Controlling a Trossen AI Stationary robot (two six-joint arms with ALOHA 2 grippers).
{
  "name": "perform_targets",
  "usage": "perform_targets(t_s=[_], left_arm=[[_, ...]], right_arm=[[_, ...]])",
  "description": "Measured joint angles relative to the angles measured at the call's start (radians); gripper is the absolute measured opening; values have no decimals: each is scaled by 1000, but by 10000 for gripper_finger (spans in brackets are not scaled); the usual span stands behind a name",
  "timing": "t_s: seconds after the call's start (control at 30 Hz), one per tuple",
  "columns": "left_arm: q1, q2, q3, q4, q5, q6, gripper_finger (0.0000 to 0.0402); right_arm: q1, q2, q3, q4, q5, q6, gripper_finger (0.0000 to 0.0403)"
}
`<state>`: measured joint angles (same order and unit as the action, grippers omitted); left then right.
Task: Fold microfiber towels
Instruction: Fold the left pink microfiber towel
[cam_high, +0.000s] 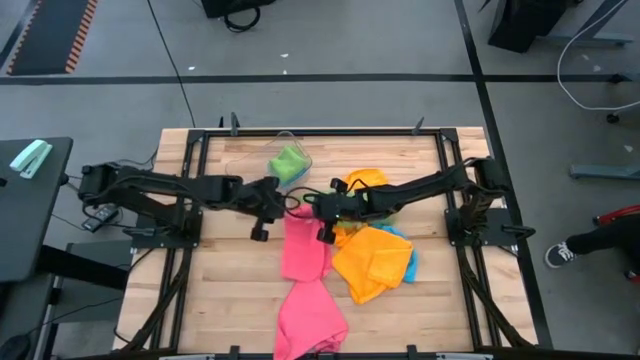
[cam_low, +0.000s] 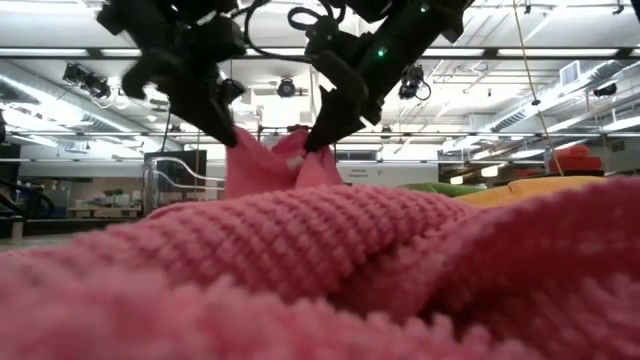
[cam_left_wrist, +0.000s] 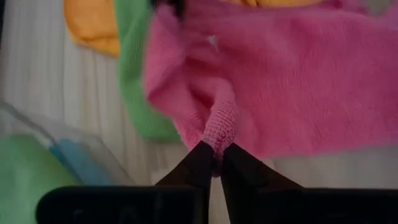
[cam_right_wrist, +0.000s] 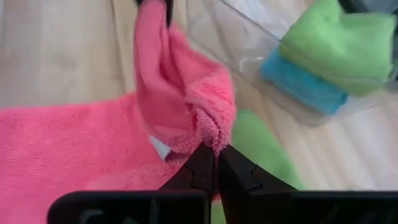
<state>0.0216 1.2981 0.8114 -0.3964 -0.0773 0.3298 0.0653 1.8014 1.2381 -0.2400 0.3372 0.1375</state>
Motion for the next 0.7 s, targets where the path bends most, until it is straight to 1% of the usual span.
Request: perform_targets(t_s=[0.03,0.1,0.13,0.2,0.33,0.47,0.57,0.7], left_arm=[[0,10,-2,-19,-8,23,33],[1,29,-2,7,-37,48,23],[6,33,-2,-8,-39,54,18],[11,45,-1,13,-42,52,11],[22,62,-1,21,-43,36,18],[29,84,1,30,-43,-32,41],[43,105,-2,15,-46,-89,52],[63,110,-1,2,-50,-108,75]], right_arm=[[-5,-1,0,0,12,-23,19],[-18,4,0,0,20,-54,19],[-24,7,0,-7,20,-60,19],[-34,7,-7,-4,19,-72,19],[-57,7,-11,-22,-1,-59,29],[-76,7,-11,-45,-29,-12,63],[-95,7,-11,-52,-30,64,94],[-115,7,-11,-75,-45,148,126]])
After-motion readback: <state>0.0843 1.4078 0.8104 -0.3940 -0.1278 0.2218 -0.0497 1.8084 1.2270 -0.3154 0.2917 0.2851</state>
